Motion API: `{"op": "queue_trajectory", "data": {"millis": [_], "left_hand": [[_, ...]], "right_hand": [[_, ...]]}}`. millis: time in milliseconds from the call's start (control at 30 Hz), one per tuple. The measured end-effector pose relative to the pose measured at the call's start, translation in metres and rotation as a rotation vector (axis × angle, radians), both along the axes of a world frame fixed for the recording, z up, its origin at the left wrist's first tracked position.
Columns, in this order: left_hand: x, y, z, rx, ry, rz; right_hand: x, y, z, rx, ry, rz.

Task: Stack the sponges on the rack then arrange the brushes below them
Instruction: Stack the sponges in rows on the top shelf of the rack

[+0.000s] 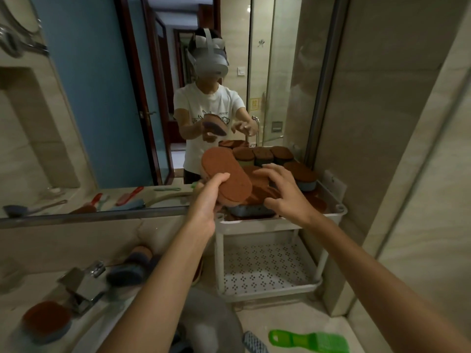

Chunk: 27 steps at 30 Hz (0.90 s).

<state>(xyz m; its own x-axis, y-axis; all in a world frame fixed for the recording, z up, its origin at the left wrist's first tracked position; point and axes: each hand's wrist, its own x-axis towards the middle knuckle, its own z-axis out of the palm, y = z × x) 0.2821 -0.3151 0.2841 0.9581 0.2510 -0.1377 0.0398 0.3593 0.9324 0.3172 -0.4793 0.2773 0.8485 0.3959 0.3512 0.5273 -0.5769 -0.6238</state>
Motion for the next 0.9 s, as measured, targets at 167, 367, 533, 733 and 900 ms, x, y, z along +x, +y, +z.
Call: {"op": "queue_trajectory", "data": {"millis": [167, 367, 533, 733, 900], "left_hand": [[0.002, -0.021, 0.007, 0.09, -0.077, -0.012], [0.004, -0.033, 0.008, 0.324, -0.137, -0.2], [0.014, -0.01, -0.006, 1.13, -0.214, -0.014], [0.024, -0.001, -0.028, 1.274, -0.115, -0.175], [0.032, 0.0, -0.04, 1.296, -0.057, -0.194]], "right_hand": [[-0.009, 0.006, 0.011, -0.032, -0.106, 0.01], [-0.001, -0.012, 0.02, 0.116, -0.095, -0.168], [0.015, -0.057, 0.018, -0.094, 0.017, -0.397], [0.025, -0.077, -0.001, -0.158, 0.077, -0.431], [0.029, -0.075, -0.014, -0.233, 0.096, -0.399]]}}
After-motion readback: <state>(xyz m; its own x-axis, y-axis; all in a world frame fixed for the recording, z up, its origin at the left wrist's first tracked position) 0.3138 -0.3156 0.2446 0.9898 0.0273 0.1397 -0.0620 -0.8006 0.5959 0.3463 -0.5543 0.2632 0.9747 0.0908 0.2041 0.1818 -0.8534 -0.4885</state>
